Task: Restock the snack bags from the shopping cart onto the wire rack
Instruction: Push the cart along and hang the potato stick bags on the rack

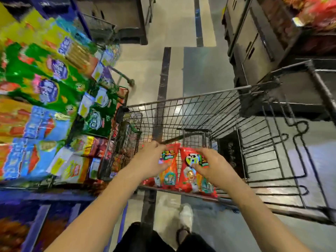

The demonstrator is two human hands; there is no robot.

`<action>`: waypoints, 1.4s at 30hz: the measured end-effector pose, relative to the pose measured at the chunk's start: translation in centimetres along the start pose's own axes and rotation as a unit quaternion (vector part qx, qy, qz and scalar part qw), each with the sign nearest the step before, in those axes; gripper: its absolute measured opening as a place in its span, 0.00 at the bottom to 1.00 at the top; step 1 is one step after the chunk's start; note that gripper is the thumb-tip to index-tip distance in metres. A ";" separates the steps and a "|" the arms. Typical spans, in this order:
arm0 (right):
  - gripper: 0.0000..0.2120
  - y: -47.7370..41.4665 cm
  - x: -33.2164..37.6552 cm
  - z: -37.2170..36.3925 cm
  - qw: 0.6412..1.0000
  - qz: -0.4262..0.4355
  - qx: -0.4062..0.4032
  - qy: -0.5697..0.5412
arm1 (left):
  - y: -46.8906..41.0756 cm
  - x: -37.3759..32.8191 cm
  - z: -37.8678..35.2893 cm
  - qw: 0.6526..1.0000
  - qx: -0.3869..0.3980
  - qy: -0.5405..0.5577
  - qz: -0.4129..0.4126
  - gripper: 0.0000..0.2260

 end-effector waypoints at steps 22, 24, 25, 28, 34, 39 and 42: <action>0.31 -9.5 -8.2 -8.3 0.977 -0.165 0.084 -0.108 | -12.0 15.4 -14.6 0.878 0.071 0.363 0.304 0.58; 0.33 -10.0 -9.1 -9.1 0.973 -0.175 0.096 -0.113 | -12.6 16.6 -17.0 0.853 0.103 0.380 0.341 0.63; 0.34 -10.3 -9.5 -9.5 0.972 -0.179 0.102 -0.110 | -12.9 17.3 -18.2 0.844 0.112 0.388 0.353 0.62; 0.35 -10.9 -10.6 -10.6 0.970 -0.191 0.111 -0.097 | -13.6 17.9 -20.4 0.823 0.126 0.408 0.375 0.63; 0.31 -11.1 -12.6 -12.0 0.962 -0.221 0.115 -0.109 | -14.8 18.6 -23.2 0.821 0.110 0.429 0.361 0.47; 0.30 -11.5 -13.2 -12.6 0.957 -0.234 0.118 -0.122 | -15.7 19.0 -24.1 0.838 0.106 0.429 0.320 0.18; 0.29 -11.5 -13.5 -12.2 0.957 -0.238 0.118 -0.120 | -15.4 18.9 -23.4 0.819 0.099 0.461 0.326 0.11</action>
Point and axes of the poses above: each hand's wrist, its own y-axis away from the middle knuckle, its own z-axis out of the back of the hand, x = y × z, the point moved 6 cm from there along -y, towards the middle knuckle
